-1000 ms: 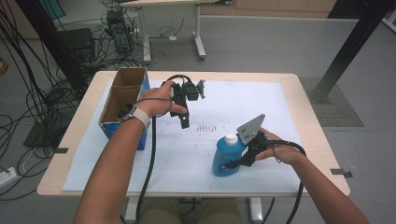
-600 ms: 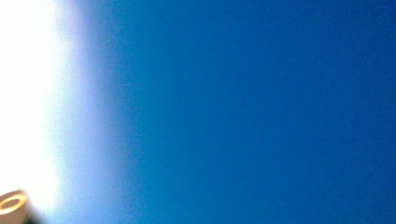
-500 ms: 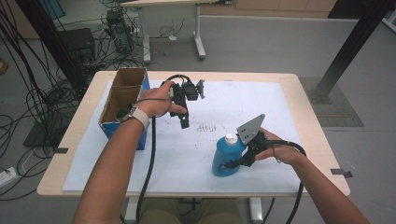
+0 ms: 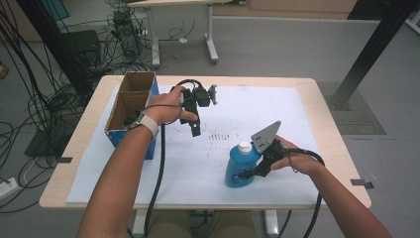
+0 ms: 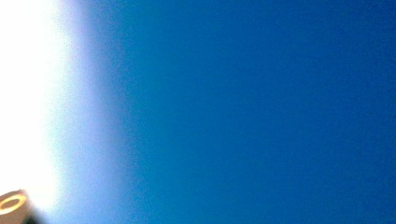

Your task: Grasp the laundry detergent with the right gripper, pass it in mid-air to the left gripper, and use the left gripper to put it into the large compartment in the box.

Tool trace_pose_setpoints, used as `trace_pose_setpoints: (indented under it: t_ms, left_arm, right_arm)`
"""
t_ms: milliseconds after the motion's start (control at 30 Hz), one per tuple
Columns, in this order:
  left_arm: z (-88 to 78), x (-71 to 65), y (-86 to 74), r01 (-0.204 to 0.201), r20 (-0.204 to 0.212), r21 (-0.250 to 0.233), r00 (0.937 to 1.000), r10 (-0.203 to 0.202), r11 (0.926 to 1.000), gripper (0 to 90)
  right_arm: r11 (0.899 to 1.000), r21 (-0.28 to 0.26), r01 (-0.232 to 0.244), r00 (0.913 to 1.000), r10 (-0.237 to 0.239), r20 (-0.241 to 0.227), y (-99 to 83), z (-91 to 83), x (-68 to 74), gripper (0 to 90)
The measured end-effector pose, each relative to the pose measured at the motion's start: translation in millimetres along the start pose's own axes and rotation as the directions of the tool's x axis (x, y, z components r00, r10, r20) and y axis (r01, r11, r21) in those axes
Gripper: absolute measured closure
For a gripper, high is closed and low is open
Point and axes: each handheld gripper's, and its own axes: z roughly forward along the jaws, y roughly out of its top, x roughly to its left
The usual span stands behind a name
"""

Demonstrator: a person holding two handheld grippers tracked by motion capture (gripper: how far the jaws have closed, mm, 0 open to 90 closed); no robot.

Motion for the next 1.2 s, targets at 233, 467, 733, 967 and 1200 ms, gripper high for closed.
trace_pose_setpoints:
  t_ms: [233,467,733,967,1200]
  left_arm:
    - [-0.3,0.4,-0.8,0.001,-0.001,0.000,1.0000,-0.001,1.0000,10.0]
    - [-0.7,0.7,-1.0,0.000,-0.001,0.002,1.0000,0.000,1.0000,10.0]
    - [-0.3,0.3,-1.2,0.001,-0.002,0.004,1.0000,-0.001,1.0000,10.0]
    - [-0.9,0.0,-1.7,0.004,-0.004,0.003,1.0000,-0.004,1.0000,10.0]
    - [-1.8,0.3,-3.5,0.005,-0.009,0.002,0.9999,-0.005,1.0000,9.9]
  right_arm:
    - [1.000,-0.002,-0.001,1.0000,0.001,-0.002,-0.2,0.0,-0.5,43.0]
    - [1.000,-0.001,-0.002,1.0000,0.002,-0.001,-0.1,0.0,-0.3,43.0]
    - [1.000,-0.001,-0.001,1.0000,0.001,-0.001,-0.2,0.1,-0.2,42.9]
    - [1.000,-0.005,-0.004,1.0000,0.004,-0.001,-0.5,0.0,-0.1,42.9]
    - [1.000,-0.010,-0.004,1.0000,0.004,0.002,-1.2,0.0,0.2,42.9]
